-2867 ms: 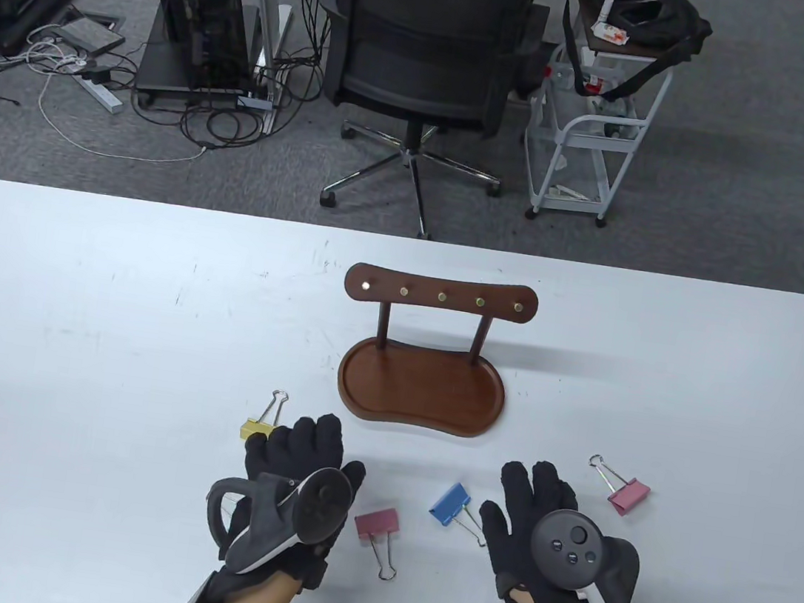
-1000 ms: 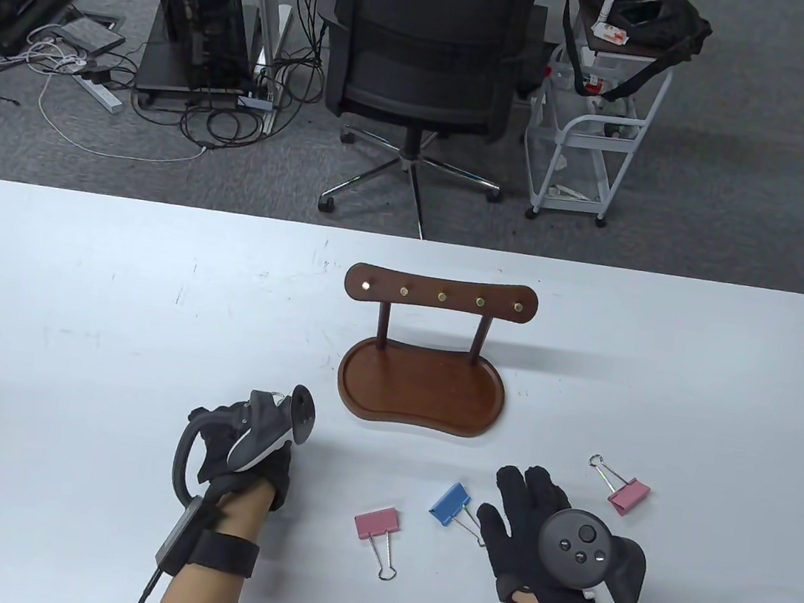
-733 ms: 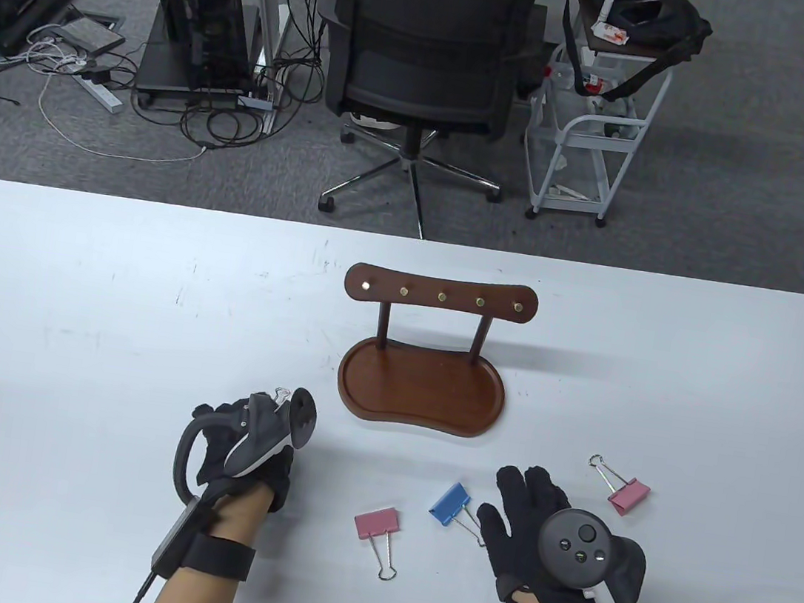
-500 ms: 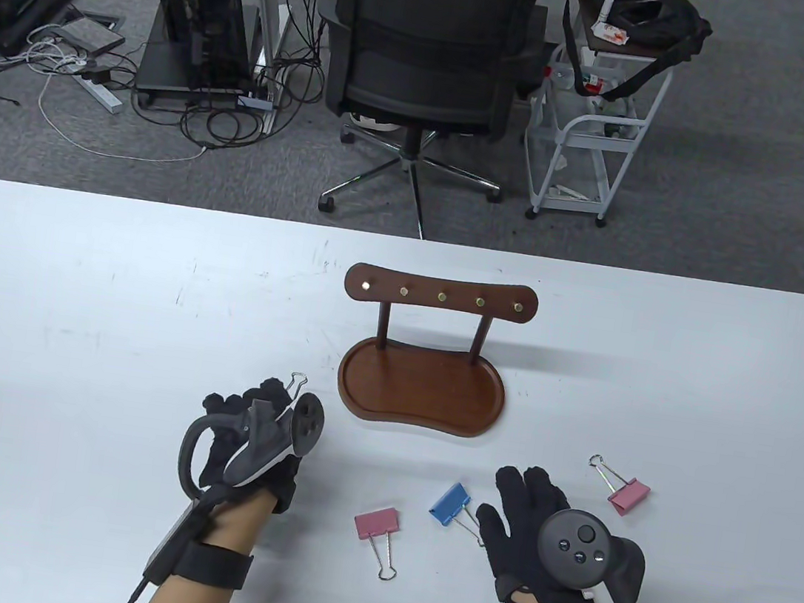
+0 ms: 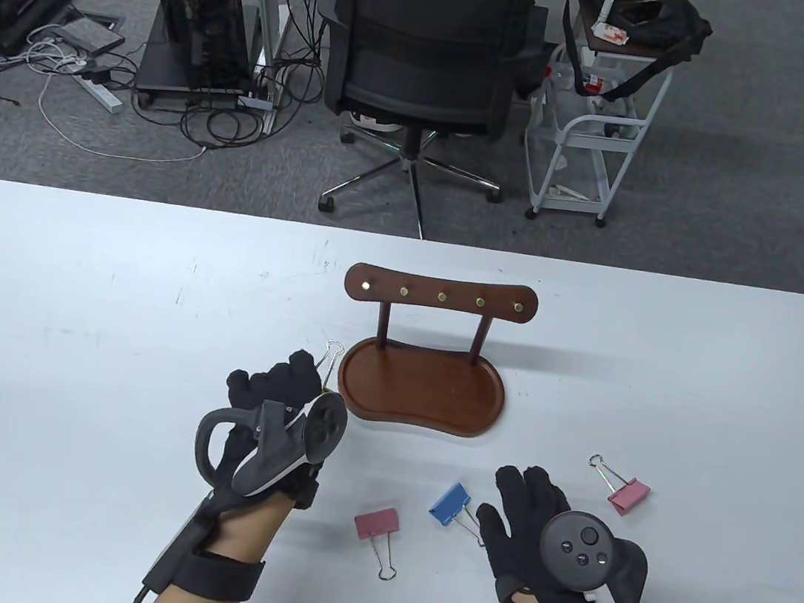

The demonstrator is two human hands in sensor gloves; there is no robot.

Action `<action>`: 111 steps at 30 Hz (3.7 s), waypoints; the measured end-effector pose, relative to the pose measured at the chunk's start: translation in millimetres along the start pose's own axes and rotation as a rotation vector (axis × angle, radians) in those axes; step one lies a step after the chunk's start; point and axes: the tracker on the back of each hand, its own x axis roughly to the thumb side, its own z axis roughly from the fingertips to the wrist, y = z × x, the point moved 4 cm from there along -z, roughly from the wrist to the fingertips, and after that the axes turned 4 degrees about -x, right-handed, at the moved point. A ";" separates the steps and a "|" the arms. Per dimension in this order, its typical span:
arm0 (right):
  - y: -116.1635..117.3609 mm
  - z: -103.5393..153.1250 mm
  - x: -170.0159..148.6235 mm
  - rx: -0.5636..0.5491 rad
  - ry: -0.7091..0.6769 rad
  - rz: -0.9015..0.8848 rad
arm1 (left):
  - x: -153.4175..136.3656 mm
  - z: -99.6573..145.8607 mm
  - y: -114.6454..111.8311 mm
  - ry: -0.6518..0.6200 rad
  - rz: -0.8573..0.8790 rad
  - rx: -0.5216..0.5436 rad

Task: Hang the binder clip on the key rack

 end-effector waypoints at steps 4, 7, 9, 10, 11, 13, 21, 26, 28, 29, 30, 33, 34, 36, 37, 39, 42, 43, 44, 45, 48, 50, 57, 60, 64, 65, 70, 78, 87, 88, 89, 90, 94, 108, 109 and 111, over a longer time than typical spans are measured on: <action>-0.2 0.2 -0.3 0.001 0.002 -0.004 | 5.0 -7.2 15.5 0.014 0.021 0.024; 0.0 0.3 -0.5 0.004 0.003 -0.006 | 7.1 -14.9 23.2 0.031 0.043 0.034; 0.1 0.3 -0.4 0.006 0.004 -0.006 | 7.9 -20.6 27.1 0.043 0.054 0.040; 0.1 0.3 -0.3 0.006 0.004 -0.006 | 8.1 -23.2 28.3 0.048 0.058 0.040; 0.1 0.3 -0.3 0.005 0.004 -0.007 | 8.2 -27.0 29.6 0.056 0.067 0.037; 0.4 0.2 -0.4 0.008 0.005 -0.007 | 8.7 -33.4 31.3 0.067 0.081 0.038; 1.5 -0.6 -0.6 0.019 0.009 -0.012 | 11.9 -56.5 31.0 0.089 0.096 0.015; 2.1 -1.3 -0.1 0.025 0.008 -0.012 | 11.6 -65.9 24.5 0.100 0.129 -0.009; 2.3 -1.5 0.1 0.026 0.008 -0.013 | 11.7 -67.6 22.4 0.098 0.142 -0.010; 2.4 -1.6 0.2 0.027 0.007 -0.013 | 12.0 -68.5 21.2 0.096 0.144 -0.013; 2.6 -1.7 0.2 0.028 0.007 -0.013 | 12.2 -68.9 20.3 0.093 0.149 -0.015; 2.8 -2.0 0.4 0.029 0.007 -0.013 | 13.1 -68.6 20.4 0.090 0.160 -0.015; 2.8 -2.1 0.5 0.030 0.006 -0.013 | 13.7 -68.6 20.0 0.089 0.153 -0.013; 2.9 -2.2 0.7 0.029 0.006 -0.014 | 14.8 -68.5 19.0 0.085 0.147 -0.012; 2.8 -2.1 0.9 0.028 0.005 -0.013 | 15.4 -68.2 18.3 0.082 0.146 -0.011; 2.9 -2.1 0.8 0.029 0.004 -0.014 | 17.2 -67.9 16.3 0.075 0.146 -0.010; 3.0 -1.9 0.7 0.029 0.005 -0.013 | 21.0 -68.2 14.5 0.071 0.119 -0.009; 3.2 -1.9 0.6 0.030 0.006 -0.013 | 21.5 -68.6 14.0 0.071 0.119 -0.009; 3.3 -1.8 0.6 0.030 0.006 -0.013 | 22.0 -69.4 13.1 0.075 0.117 -0.012; 3.3 -1.8 0.5 0.031 0.007 -0.013 | 22.4 -70.3 12.0 0.083 0.110 -0.013; 3.0 -1.7 0.0 0.030 0.010 -0.013 | 23.5 -73.5 6.5 0.092 0.079 -0.020; 3.3 -1.6 -0.2 0.031 0.013 -0.011 | 23.3 -75.5 1.7 0.101 0.062 -0.023; 2.9 -1.5 0.4 0.028 0.007 -0.012 | 24.4 -82.5 -10.5 0.118 0.017 -0.044; 3.2 -1.2 0.8 0.027 0.004 -0.009 | 24.6 -85.6 -14.8 0.133 0.003 -0.059; 4.0 -1.2 1.7 0.029 0.001 -0.011 | 25.2 -88.5 -19.0 0.147 -0.007 -0.071; 4.2 -1.0 1.9 0.027 0.000 -0.011 | 25.9 -89.4 -20.0 0.145 -0.013 -0.074; 5.5 -0.2 3.5 0.030 -0.006 -0.011 | 27.3 -90.2 -23.0 0.144 -0.021 -0.085; 6.1 0.3 3.5 0.032 -0.003 -0.014 | 24.4 -86.5 -20.9 0.095 -0.031 -0.088; 6.7 0.3 3.7 0.034 -0.002 -0.013 | 12.8 -71.1 0.5 0.032 -0.007 -0.045; 6.7 0.2 3.7 0.034 -0.002 -0.014 | 11.3 -68.0 3.4 0.024 0.000 -0.041; 6.8 0.2 3.7 0.035 -0.002 -0.015 | 10.1 -64.5 6.5 0.008 0.002 -0.035; 6.7 0.1 3.7 0.035 -0.002 -0.016 | 9.0 -61.0 9.5 -0.014 0.002 -0.032; 6.9 0.1 3.6 0.036 -0.001 -0.015 | 4.0 -47.4 18.7 -0.076 0.010 -0.023; 1.8 1.6 3.6 0.016 -0.006 -0.032 | -32.2 21.9 27.6 -0.352 0.069 -0.059; 1.8 1.6 3.5 0.016 -0.006 -0.032 | -36.2 27.4 25.6 -0.366 0.059 -0.061; 1.8 1.6 3.3 0.017 -0.006 -0.036 | -42.9 36.0 21.3 -0.389 0.052 -0.066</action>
